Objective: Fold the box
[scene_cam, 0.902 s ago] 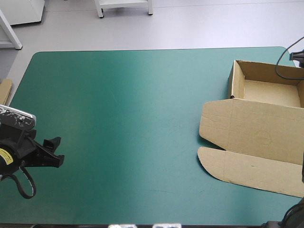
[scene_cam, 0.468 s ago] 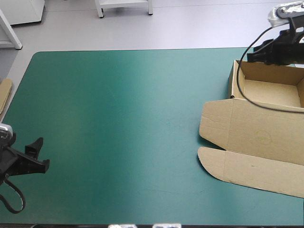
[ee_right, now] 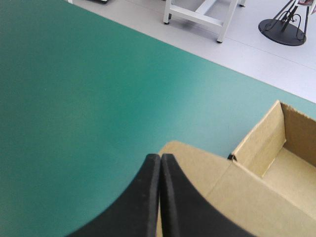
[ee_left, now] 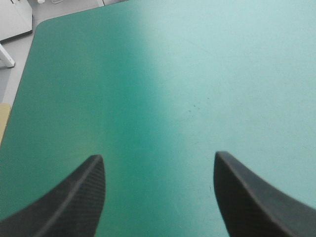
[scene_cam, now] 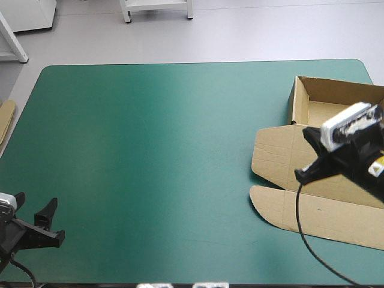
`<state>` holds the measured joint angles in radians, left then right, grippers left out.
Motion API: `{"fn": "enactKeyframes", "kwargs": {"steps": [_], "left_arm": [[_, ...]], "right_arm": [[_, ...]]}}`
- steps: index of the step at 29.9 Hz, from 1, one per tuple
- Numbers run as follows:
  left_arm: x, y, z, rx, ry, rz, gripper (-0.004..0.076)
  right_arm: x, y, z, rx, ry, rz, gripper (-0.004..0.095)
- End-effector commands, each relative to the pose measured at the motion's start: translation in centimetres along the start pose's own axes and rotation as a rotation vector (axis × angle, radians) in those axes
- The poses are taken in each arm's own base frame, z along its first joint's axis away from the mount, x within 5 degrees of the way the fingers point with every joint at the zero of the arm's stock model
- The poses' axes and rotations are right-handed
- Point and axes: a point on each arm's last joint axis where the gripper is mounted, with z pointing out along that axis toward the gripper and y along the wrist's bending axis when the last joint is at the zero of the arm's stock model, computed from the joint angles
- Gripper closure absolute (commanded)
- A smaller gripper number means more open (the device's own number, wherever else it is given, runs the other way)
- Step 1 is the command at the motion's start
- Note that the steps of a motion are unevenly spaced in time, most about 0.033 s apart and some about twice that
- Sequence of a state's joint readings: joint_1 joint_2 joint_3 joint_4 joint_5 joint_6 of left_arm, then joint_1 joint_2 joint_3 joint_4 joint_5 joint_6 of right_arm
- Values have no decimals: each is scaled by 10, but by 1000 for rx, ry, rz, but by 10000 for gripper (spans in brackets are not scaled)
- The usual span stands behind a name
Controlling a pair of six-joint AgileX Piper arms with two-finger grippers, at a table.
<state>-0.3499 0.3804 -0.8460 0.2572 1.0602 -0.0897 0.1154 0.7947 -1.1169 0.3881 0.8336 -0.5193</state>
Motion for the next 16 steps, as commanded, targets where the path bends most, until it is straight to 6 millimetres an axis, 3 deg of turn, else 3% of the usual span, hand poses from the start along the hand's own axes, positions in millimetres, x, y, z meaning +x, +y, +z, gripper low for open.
{"fn": "enactKeyframes", "kwargs": {"steps": [1,6,16], "left_arm": [[1,-5,2,46,-108,-13,290],[22,-13,7,106,-152,12,339],[55,-22,1,199,-203,-14,340]], "right_arm": [[28,9,-10,35,-66,-17,925],[73,27,-27,20,-80,5,925],[146,46,-50,97,-128,34,925]]}}
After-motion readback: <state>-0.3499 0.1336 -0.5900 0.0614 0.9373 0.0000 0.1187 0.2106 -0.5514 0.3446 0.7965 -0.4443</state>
